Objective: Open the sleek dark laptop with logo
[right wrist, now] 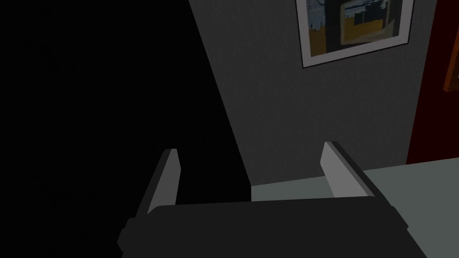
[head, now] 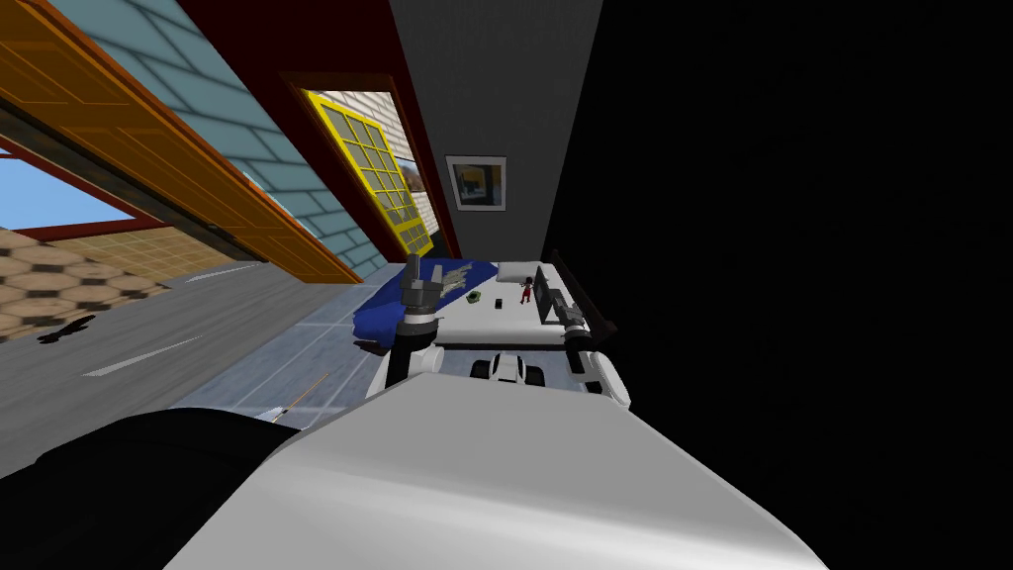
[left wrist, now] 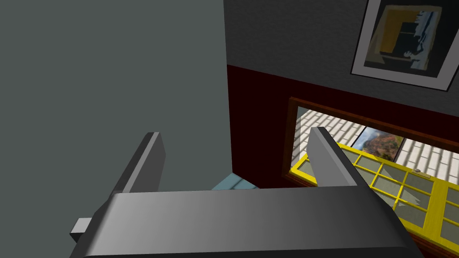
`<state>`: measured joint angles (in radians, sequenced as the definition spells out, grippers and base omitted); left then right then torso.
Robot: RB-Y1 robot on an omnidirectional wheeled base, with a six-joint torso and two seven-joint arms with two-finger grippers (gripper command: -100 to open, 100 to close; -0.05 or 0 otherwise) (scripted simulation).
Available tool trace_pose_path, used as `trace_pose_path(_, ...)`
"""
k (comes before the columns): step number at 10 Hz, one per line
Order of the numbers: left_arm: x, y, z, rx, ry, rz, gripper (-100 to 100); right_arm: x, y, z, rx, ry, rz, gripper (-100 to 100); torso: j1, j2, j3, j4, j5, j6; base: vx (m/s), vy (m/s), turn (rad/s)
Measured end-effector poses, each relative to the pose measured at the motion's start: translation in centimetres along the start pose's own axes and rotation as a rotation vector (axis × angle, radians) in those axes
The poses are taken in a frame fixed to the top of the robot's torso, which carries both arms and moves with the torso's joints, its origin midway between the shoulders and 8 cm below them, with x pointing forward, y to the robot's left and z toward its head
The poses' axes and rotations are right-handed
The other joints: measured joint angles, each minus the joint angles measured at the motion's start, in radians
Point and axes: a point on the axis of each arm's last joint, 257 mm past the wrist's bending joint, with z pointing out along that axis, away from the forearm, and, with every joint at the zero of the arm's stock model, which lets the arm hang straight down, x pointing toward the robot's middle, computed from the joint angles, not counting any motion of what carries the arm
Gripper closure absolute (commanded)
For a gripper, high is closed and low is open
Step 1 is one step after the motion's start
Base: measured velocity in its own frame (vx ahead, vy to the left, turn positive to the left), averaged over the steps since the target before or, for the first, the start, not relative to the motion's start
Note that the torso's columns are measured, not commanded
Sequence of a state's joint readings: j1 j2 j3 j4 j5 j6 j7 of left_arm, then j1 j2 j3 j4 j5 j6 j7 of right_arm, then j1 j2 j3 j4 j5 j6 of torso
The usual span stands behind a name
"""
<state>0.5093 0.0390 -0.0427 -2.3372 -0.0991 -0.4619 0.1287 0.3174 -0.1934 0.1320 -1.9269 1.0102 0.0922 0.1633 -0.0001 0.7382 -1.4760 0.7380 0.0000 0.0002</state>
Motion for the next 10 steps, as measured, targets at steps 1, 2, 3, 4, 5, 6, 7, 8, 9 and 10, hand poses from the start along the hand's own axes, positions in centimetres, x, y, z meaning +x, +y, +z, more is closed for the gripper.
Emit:
trace_pose_path(1,0.0,0.0,0.0,0.000,0.000,0.000,0,0.1,-0.2,0.0,0.005,0.001,-0.021,-100,0.000,0.001,0.000,0.000,0.000,0.000,0.015,0.001,0.047)
trace_pose_path(2,0.0,0.0,0.0,0.000,0.000,0.000,0,0.7,-0.5,0.2,0.020,0.014,-0.054,-100,0.000,0.000,0.000,0.000,0.000,0.000,0.015,-0.001,0.039)
trace_pose_path(3,0.0,0.0,0.0,0.000,0.000,0.000,0,1.2,-0.9,0.3,0.035,0.022,-0.086,-100,0.000,0.000,0.000,0.000,0.000,0.000,0.021,0.000,0.056)
trace_pose_path(4,0.0,0.0,0.0,0.000,0.000,0.000,0,1.9,-1.3,0.4,0.053,0.037,-0.119,-100,0.000,-0.001,0.000,0.000,0.000,0.000,0.022,0.001,0.029)
trace_pose_path(5,0.0,0.0,0.0,0.000,0.000,0.000,0,2.4,-1.8,0.4,0.069,0.045,-0.149,-100,0.000,-0.001,0.000,0.000,0.000,0.000,0.010,0.001,-0.008)
trace_pose_path(6,0.0,0.0,0.0,0.000,0.000,0.000,0,2.5,-1.9,0.4,0.072,0.046,-0.168,-100,0.000,0.000,0.000,0.000,0.000,0.000,0.017,-0.001,0.049)
trace_pose_path(7,0.0,0.0,0.0,0.000,0.000,0.000,0,3.4,-2.3,0.4,0.088,0.059,-0.200,-100,0.000,0.000,0.000,0.000,0.000,0.000,0.015,-0.001,0.033)
trace_pose_path(8,0.0,0.0,0.0,0.000,0.000,0.000,0,3.7,-2.5,0.4,0.096,0.065,-0.232,-100,0.000,0.000,0.000,0.000,0.000,0.000,0.020,-0.002,0.051)
trace_pose_path(9,0.0,0.0,0.0,0.000,0.000,0.000,0,4.3,-2.9,0.4,0.112,0.077,-0.273,-100,0.000,0.000,0.000,0.000,0.000,0.000,0.018,-0.001,0.027)
trace_pose_path(10,0.0,0.0,0.0,0.000,0.000,0.000,0,4.5,-3.3,0.6,0.125,0.082,-0.306,-100,0.000,0.000,0.000,0.000,0.000,0.000,0.022,0.000,0.050)
